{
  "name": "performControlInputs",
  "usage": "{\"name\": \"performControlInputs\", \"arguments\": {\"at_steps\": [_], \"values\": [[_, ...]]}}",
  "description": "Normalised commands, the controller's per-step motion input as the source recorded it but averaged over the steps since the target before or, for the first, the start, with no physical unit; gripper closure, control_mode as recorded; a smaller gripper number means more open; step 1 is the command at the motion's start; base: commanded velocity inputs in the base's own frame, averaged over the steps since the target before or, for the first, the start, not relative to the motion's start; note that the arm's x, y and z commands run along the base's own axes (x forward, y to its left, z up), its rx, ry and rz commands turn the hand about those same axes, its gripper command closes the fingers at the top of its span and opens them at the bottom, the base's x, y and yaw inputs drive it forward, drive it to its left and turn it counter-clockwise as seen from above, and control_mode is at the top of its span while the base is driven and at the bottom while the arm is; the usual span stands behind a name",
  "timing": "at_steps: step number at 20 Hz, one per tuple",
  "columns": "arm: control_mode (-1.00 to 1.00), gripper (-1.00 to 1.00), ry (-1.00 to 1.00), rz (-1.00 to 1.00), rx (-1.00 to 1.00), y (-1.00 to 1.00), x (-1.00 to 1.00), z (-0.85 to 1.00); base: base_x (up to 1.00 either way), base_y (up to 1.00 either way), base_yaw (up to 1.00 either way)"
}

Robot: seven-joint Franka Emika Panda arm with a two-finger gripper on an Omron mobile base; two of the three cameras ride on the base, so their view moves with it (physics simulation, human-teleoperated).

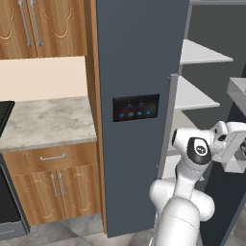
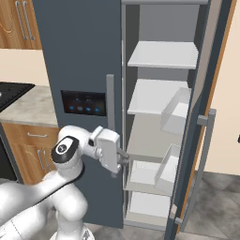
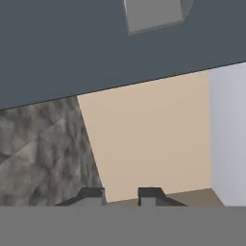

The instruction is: Place one of the steaks on the plate and the other in the bowl. Then place the bowl in the fridge.

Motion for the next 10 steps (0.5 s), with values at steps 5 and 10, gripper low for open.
{"name": "performControlInputs", "arguments": {"at_steps": [5,10], "values": [[-1.00,1.00,0.22,0.00,-0.03,-0.48,0.00,-0.43,0.00,0.00,0.00],[-1.00,1.00,0.40,0.08,-0.11,-0.06,0.39,-0.30,0.00,0.00,0.00]]}}
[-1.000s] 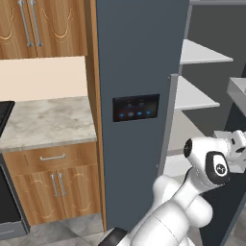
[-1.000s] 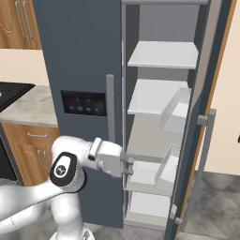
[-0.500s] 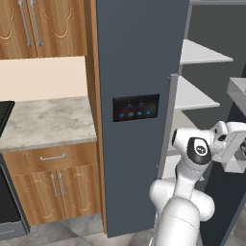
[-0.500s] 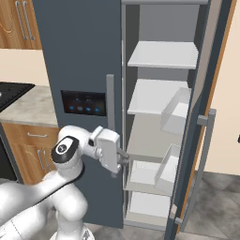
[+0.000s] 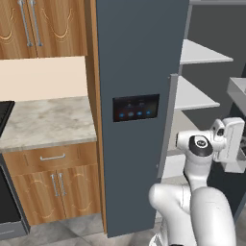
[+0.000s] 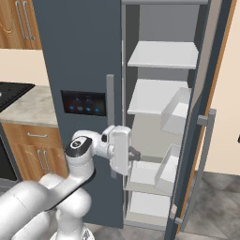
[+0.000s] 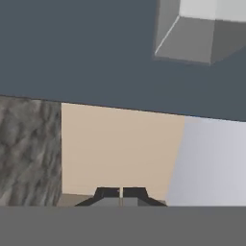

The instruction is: Place one of the steaks on the plate and the other in the bowl. Then place the bowl in the fridge.

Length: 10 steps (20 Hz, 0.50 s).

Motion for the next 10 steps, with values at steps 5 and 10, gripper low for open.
{"name": "performControlInputs", "arguments": {"at_steps": [5,10], "values": [[-1.00,1.00,0.45,0.10,0.03,-0.09,0.35,-0.54,0.00,0.00,0.00],[-1.00,1.00,0.30,0.03,0.19,-0.22,0.08,-0.27,0.00,0.00,0.00]]}}
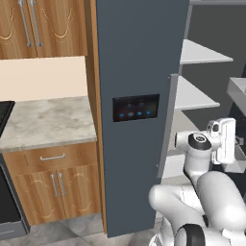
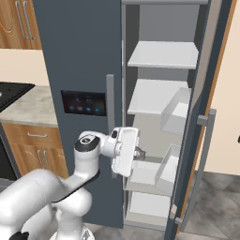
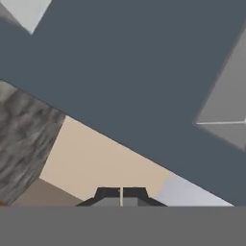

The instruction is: Place one of the steaks on the plate and the other in the bowl. Then place the bowl in the fridge.

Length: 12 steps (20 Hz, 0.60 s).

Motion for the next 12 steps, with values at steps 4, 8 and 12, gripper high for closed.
{"name": "performControlInputs", "arguments": {"at_steps": [4,8,12], "values": [[-1.00,1.00,0.15,-0.01,0.12,-0.68,0.00,0.00,0.00,0.00,0.00],[-1.00,1.00,0.19,0.00,0.04,-0.44,0.04,-0.22,0.00,0.00,0.00],[-1.00,1.00,0.27,0.00,0.00,0.00,0.34,-0.48,0.00,0.00,0.00]]}}
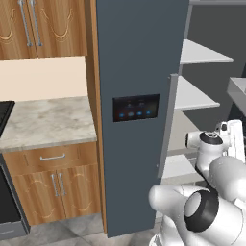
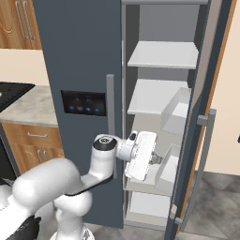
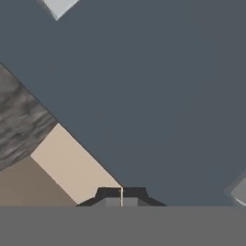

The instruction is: Place one of the steaks on the plate and the other in the bowl. Then place the bowl in the fridge.

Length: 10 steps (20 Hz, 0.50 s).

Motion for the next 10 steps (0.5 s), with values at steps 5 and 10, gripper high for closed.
{"name": "performControlInputs", "arguments": {"at_steps": [5,10], "values": [[-1.00,1.00,0.20,0.00,0.01,-0.10,0.19,-0.12,0.00,0.00,0.00],[-1.00,1.00,0.19,0.00,0.04,-0.31,0.19,-0.01,0.00,0.00,0.00]]}}
